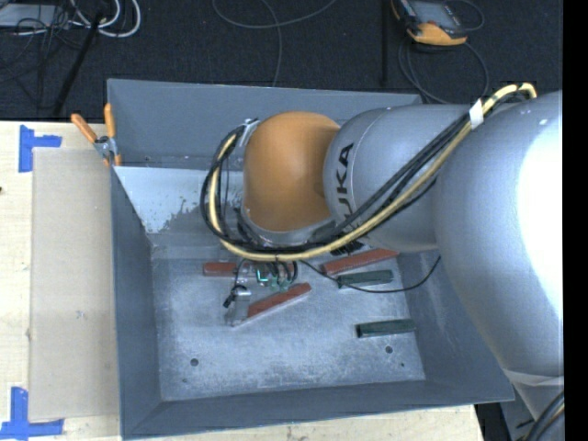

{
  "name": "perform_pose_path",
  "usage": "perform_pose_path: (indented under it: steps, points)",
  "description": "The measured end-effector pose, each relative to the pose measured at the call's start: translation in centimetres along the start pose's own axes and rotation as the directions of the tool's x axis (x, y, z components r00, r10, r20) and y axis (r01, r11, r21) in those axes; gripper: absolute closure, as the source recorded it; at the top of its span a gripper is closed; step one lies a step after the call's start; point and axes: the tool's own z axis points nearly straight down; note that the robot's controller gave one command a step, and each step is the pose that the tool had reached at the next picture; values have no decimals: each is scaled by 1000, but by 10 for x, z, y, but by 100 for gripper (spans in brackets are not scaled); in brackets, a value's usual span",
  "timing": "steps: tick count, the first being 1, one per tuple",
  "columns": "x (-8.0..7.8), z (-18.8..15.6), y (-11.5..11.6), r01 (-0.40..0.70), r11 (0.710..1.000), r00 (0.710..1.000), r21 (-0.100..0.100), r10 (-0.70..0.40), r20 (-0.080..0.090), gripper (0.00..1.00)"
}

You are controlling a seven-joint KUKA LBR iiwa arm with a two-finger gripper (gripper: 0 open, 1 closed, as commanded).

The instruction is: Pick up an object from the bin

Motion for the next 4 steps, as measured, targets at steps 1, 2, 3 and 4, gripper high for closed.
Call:
perform_pose_path:
  steps: [1,2,3,4]
  points:
    - [15,57,-73,210,978,978,1,-210,11,0]
    - [12,26,-73,122,993,993,0,-122,11,0]
    - [16,28,-69,236,972,972,1,-236,7,0]
    - [16,58,-66,220,975,975,0,-220,11,0]
